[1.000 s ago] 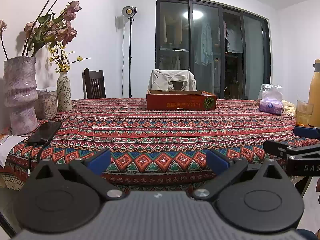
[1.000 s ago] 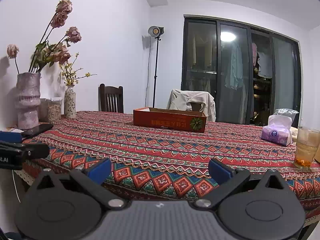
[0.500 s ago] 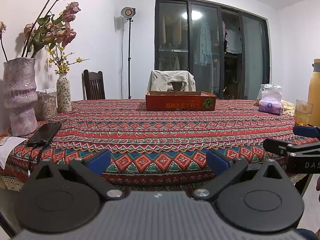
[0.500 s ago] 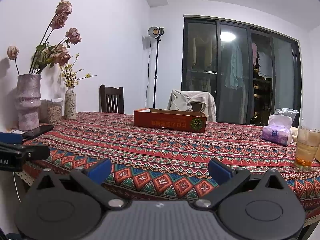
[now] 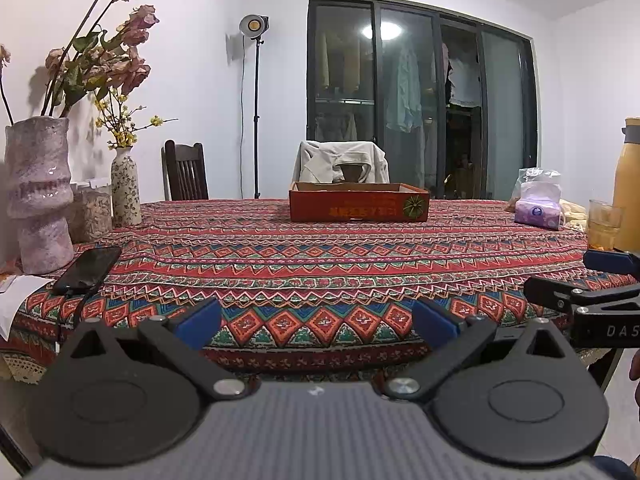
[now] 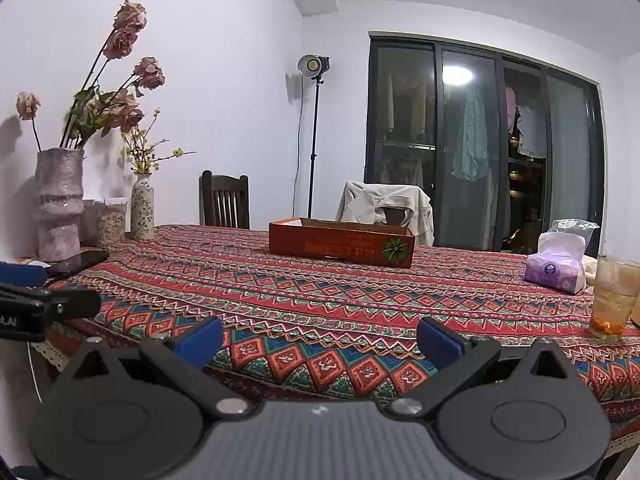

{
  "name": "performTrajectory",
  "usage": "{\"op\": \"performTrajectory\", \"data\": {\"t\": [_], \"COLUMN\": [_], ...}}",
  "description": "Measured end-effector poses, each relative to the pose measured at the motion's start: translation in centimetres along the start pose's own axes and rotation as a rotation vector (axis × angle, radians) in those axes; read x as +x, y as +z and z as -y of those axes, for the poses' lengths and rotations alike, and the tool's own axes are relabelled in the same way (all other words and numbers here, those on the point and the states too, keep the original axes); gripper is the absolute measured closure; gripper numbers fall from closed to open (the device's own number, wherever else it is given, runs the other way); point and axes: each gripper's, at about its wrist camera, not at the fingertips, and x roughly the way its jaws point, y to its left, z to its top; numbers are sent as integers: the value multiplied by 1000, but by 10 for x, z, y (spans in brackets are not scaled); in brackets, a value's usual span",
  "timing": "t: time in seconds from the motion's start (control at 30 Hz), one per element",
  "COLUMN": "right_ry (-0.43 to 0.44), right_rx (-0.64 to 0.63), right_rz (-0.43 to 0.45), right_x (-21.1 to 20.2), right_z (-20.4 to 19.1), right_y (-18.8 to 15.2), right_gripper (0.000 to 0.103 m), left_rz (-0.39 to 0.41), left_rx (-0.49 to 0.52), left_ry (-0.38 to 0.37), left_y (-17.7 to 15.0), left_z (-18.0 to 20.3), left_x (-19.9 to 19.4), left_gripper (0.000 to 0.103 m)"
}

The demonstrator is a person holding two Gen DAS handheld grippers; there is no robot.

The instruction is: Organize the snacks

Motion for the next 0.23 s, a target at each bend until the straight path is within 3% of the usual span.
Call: {"op": "performTrajectory", "data": {"t": [0.23], "right_ry": [-4], "right_rx": [0], "right_rz": [5], "right_x": [-1], "right_z": [1], "right_y": [1], "right_gripper": [0], "left_rz": [17], "left_rx": [33], "left_ry": [-4], "left_y": [-2], "left_z": [3], "left_x": [-1], "left_gripper": [0]}}
